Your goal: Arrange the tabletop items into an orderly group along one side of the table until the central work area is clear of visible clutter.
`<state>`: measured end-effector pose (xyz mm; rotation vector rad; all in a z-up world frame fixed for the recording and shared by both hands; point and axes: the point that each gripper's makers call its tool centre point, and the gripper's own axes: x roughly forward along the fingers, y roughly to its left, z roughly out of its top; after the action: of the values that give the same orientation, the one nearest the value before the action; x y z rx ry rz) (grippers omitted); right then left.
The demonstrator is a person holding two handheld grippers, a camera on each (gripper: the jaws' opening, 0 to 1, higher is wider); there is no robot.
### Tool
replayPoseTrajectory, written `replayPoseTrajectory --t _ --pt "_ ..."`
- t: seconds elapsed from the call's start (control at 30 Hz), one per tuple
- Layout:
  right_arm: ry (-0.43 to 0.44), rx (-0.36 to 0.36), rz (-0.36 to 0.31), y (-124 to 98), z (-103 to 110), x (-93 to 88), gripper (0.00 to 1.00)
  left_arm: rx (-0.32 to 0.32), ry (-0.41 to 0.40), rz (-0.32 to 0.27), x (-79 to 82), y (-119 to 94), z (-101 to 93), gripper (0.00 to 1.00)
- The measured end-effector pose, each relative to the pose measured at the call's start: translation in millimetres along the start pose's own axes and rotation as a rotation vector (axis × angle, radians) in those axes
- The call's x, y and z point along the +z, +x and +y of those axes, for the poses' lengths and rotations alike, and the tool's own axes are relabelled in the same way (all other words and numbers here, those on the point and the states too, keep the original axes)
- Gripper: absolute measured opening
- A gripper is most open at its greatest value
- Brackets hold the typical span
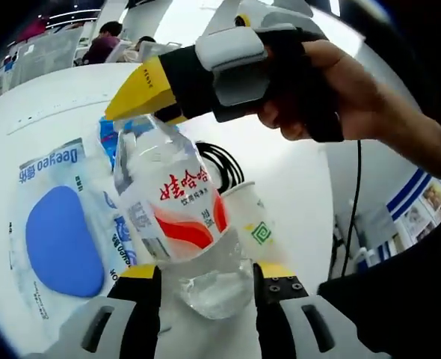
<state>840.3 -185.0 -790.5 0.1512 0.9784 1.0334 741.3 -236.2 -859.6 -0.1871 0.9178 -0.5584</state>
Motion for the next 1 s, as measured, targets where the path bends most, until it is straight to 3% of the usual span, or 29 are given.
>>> replayPoseTrajectory --t 0.23,0.47,0.8,1.0 --pt "-0.110 0.001 -0.064 -23.3 16.6 -0.8 0.17 -0.017 0.061 0.004 -4.9 2.6 -8.2 0.47" --pt "-0.137 -0.016 -0.126 -42.1 25.1 -3.3 0.17 -0.010 0.151 -0.020 -2.0 0.3 -9.2 0.46" --pt "-0.243 -0.027 -0.193 -58.6 40.1 -11.9 0.17 -0.019 0.365 -0.133 24.8 -11.5 -15.6 0.49" --pt "-0.265 -0.042 -0.231 -70.5 50.1 -21.0 0.17 -0.054 0.395 -0.137 23.3 -9.7 -20.5 0.47"
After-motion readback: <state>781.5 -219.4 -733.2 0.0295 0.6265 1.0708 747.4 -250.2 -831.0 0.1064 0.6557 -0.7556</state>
